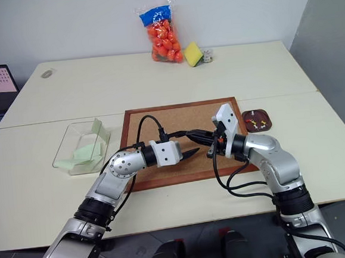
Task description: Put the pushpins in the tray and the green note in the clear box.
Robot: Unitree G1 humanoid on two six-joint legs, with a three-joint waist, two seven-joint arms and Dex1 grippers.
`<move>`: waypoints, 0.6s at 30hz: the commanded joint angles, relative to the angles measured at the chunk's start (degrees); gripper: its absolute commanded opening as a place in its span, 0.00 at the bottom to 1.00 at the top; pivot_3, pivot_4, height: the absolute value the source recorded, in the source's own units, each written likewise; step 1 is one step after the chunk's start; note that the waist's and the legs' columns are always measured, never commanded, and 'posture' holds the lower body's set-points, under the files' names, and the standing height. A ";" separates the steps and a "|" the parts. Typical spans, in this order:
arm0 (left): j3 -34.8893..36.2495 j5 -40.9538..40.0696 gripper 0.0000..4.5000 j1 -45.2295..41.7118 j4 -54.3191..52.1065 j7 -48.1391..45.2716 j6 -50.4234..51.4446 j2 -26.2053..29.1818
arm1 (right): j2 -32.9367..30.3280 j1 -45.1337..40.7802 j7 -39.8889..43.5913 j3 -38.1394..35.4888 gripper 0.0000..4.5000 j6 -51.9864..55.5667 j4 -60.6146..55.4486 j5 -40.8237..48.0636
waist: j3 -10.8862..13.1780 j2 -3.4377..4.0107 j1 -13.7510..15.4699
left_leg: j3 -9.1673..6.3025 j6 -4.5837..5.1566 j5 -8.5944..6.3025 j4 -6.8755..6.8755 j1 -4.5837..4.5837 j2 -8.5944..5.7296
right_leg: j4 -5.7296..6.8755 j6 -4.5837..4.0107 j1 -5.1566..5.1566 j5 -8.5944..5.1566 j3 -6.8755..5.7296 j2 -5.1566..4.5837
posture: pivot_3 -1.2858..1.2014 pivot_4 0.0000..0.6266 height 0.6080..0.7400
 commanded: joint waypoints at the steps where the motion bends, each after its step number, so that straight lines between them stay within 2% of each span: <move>1: 0.35 -1.11 0.40 -0.98 -1.03 -0.33 -0.90 -0.43 | -0.08 -0.32 0.31 -0.20 0.00 -0.29 -2.37 1.09 | 0.00 0.00 0.00 | 0.00 0.00 0.00 0.00 0.00 0.00 | 0.00 0.00 0.00 0.00 0.00 0.00 | 0.52 0.24 1.00; 11: 0.69 -0.41 0.00 -1.27 -1.49 0.86 -1.30 -0.60 | -0.21 -0.21 0.09 -0.36 0.00 -1.00 -0.93 0.38 | 0.00 0.00 0.00 | -0.01 0.00 0.00 0.02 0.00 0.00 | 0.03 0.00 0.00 0.00 0.00 0.00 | 0.52 0.24 1.00; 18: 0.41 1.74 0.00 -1.77 -1.47 2.47 -3.11 -0.07 | -0.50 -0.18 -0.07 -0.70 0.00 -1.21 -0.33 0.20 | 0.00 0.00 0.00 | -0.01 0.00 0.00 0.05 0.00 0.00 | 0.06 -0.01 0.00 0.01 0.00 0.00 | 0.52 0.24 1.00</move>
